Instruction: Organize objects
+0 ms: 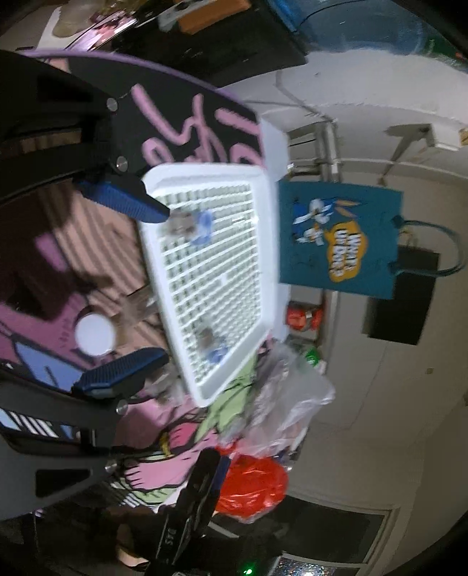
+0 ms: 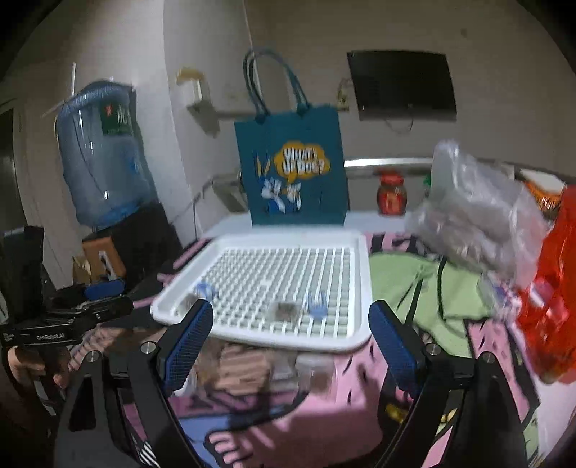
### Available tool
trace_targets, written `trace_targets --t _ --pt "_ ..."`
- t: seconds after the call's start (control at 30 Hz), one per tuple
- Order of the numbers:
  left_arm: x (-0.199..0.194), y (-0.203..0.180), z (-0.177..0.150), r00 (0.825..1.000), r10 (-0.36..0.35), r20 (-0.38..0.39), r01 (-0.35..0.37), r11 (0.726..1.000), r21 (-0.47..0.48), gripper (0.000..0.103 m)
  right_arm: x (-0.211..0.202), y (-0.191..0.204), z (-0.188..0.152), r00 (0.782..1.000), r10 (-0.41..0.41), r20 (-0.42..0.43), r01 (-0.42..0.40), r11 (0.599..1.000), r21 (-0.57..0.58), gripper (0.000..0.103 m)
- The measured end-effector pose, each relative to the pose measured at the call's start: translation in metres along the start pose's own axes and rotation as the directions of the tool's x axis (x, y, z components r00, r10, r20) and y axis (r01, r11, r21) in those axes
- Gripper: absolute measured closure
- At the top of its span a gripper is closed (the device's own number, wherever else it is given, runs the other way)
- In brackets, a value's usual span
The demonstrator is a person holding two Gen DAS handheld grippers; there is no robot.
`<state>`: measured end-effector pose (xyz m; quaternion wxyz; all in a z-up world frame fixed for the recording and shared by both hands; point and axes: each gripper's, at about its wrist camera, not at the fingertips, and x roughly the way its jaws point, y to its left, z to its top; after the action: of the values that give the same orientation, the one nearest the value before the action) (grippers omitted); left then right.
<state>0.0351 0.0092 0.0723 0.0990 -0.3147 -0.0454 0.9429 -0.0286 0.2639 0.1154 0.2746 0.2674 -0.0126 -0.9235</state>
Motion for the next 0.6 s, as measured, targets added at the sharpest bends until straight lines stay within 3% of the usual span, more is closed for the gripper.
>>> trace_targets --t 0.23,0.33,0.4,0.6 --pt "0.028 -0.015 -0.026 0.993 -0.04 -0.107 0.044 0.999 0.029 0.031 0.034 -0.014 -0.032 0.986 0.01 -0.165 -0.002 0.999 0.048 0.016" --pt "0.037 -0.019 -0.032 0.99 -0.046 -0.136 0.051 0.998 0.035 0.032 0.048 -0.022 -0.04 0.973 0.037 -0.226 -0.019 0.997 0.08 0.031" --pt "0.042 -0.019 -0.033 0.986 -0.059 -0.154 0.064 0.998 0.025 0.039 0.059 -0.027 -0.044 0.963 0.058 -0.262 -0.029 0.993 0.114 0.043" --pt "0.053 -0.024 -0.036 0.977 -0.101 -0.186 0.108 0.994 0.029 0.049 0.078 -0.038 -0.048 0.948 0.073 -0.311 -0.023 0.987 0.161 0.053"
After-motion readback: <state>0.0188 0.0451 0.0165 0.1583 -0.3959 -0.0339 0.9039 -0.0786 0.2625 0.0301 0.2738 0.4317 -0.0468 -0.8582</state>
